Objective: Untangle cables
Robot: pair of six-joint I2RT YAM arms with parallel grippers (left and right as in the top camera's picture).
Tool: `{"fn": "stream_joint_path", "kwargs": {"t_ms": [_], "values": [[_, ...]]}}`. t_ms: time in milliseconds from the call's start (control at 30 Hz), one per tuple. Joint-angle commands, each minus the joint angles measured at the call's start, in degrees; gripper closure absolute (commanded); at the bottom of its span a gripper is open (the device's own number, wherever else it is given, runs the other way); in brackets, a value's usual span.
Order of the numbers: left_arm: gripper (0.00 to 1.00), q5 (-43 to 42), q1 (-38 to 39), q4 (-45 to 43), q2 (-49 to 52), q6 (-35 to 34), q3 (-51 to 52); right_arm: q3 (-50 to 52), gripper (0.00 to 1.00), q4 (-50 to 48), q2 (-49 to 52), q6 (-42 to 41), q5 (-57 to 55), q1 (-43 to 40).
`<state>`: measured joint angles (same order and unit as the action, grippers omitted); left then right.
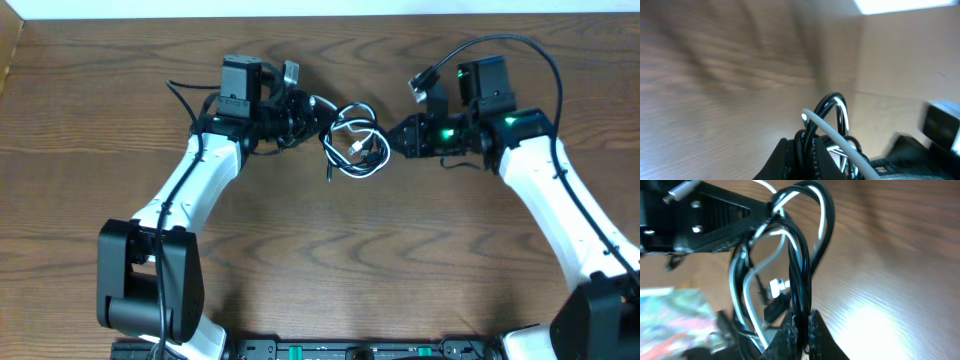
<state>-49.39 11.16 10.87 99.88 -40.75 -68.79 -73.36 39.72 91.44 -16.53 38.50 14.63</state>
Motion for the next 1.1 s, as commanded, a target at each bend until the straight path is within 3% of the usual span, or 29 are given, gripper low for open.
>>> {"fn": "stream_joint_path", "kwargs": {"t_ms": [0, 200, 333, 567, 733, 1067], "values": [[0.92, 13.44, -0.35, 2.34, 0.13, -0.76, -0.50, -0.70, 0.99, 1.53, -6.29, -3.21, -12.61, 1.90], [0.93, 12.44, 5.03, 2.80, 0.13, 0.50, -0.04, -0.74, 0.99, -2.03, -9.05, -7.63, -13.77, 5.22], [0.92, 12.33, 7.21, 2.47, 0.13, -3.23, -0.07, -0.72, 0.99, -2.60, -8.24, -7.67, -15.50, 6.40], [0.93, 1.53, 4.33, -4.20, 0.11, -5.90, -0.07, -0.72, 0.99, 1.29, -7.82, -7.39, -18.47, 3.78], [0.93, 0.90, 4.55, -8.92, 0.11, -5.84, -0.07, -0.72, 0.99, 2.43, -5.03, -7.04, -21.70, 4.20], [0.93, -4.68, 5.05, -11.61, 0.11, -10.03, -0.07, -0.72, 0.99, -4.70, 1.79, -7.28, -22.36, 4.24]]}}
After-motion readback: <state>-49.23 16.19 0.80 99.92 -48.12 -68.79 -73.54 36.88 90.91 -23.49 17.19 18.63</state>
